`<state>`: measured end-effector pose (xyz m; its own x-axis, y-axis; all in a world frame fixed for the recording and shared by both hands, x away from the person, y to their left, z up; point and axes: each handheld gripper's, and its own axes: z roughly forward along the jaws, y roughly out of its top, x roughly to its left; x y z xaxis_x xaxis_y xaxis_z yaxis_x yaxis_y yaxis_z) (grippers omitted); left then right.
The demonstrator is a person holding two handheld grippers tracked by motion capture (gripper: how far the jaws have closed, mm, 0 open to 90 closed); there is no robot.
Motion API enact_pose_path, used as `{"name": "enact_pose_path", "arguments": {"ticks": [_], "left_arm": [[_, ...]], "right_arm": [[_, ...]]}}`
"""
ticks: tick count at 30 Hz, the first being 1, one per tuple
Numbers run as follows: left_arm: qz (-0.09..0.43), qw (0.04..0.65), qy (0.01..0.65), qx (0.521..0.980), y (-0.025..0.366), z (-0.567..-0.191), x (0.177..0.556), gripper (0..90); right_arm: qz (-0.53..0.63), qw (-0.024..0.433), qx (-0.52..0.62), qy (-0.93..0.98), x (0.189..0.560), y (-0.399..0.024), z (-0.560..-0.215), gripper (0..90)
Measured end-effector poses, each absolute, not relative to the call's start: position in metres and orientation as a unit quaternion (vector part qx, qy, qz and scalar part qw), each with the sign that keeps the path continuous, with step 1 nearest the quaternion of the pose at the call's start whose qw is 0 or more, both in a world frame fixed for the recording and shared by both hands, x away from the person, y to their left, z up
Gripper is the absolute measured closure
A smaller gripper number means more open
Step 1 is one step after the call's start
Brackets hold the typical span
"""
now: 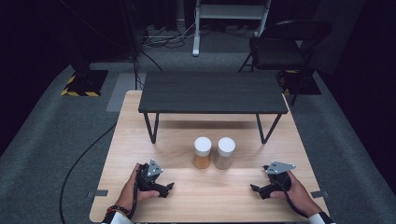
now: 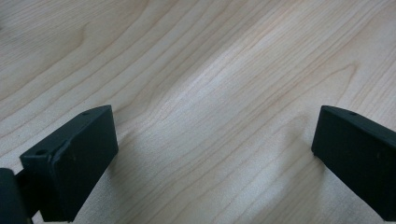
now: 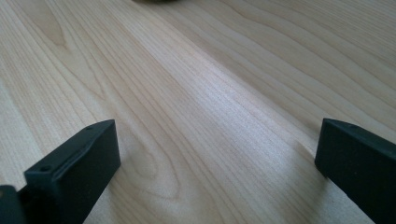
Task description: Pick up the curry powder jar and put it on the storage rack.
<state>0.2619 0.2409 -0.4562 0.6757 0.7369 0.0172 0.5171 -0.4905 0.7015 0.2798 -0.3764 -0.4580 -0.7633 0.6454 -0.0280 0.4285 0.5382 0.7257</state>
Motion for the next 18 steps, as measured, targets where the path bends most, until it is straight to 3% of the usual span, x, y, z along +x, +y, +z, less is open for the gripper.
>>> {"name": "enact_pose_path", "arguments": {"ticks": [18], "left_arm": [[0.161,0.343,0.371,0.848,0.2379,-0.4560,0.2611,0.3]], "right_arm": [[0.366,0.149,0.312,0.864,0.2794,-0.3761,-0.4580,0.0]]}}
